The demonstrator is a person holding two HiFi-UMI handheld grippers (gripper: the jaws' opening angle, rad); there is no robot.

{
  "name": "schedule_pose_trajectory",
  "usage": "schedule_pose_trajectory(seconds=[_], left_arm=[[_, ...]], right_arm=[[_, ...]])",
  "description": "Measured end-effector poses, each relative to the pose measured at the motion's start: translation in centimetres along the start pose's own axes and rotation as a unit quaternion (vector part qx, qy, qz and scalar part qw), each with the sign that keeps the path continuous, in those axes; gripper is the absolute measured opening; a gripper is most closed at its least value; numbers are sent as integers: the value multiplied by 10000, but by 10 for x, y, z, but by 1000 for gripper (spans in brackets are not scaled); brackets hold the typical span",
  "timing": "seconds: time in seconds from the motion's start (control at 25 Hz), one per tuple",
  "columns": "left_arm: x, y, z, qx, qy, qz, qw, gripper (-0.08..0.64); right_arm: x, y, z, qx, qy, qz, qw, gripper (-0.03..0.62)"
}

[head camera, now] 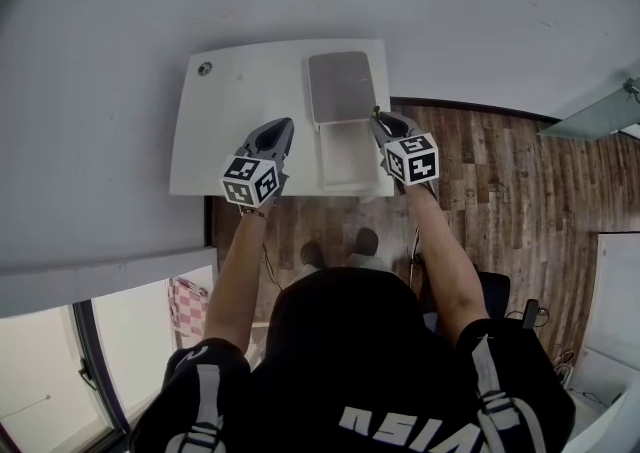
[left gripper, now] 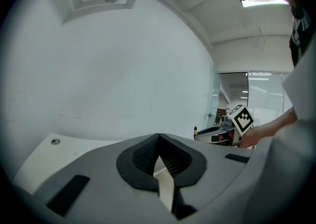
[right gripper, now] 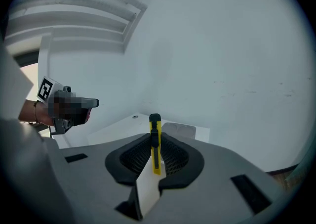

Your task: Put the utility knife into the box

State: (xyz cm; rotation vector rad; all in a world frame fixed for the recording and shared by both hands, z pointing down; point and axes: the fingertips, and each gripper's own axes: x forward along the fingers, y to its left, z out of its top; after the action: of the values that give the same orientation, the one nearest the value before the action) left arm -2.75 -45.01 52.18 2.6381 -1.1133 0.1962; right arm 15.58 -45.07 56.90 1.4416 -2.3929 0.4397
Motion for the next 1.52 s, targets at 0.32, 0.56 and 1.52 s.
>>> schedule_pose_trajectory(seconds=[0.32,0.56,1.52], left_arm=[[0,14,-7,-77,47,40,10000,26],[1,25,-15,-134,108,49,9998,25],[11,74,-60,-459,378,18,9982,25]], right_arm=[[19,6,-13,59,201,85,9997,74],[36,10,-26,99,409,168,9990,74],[111,29,-116,83,1635,393,9857,74]])
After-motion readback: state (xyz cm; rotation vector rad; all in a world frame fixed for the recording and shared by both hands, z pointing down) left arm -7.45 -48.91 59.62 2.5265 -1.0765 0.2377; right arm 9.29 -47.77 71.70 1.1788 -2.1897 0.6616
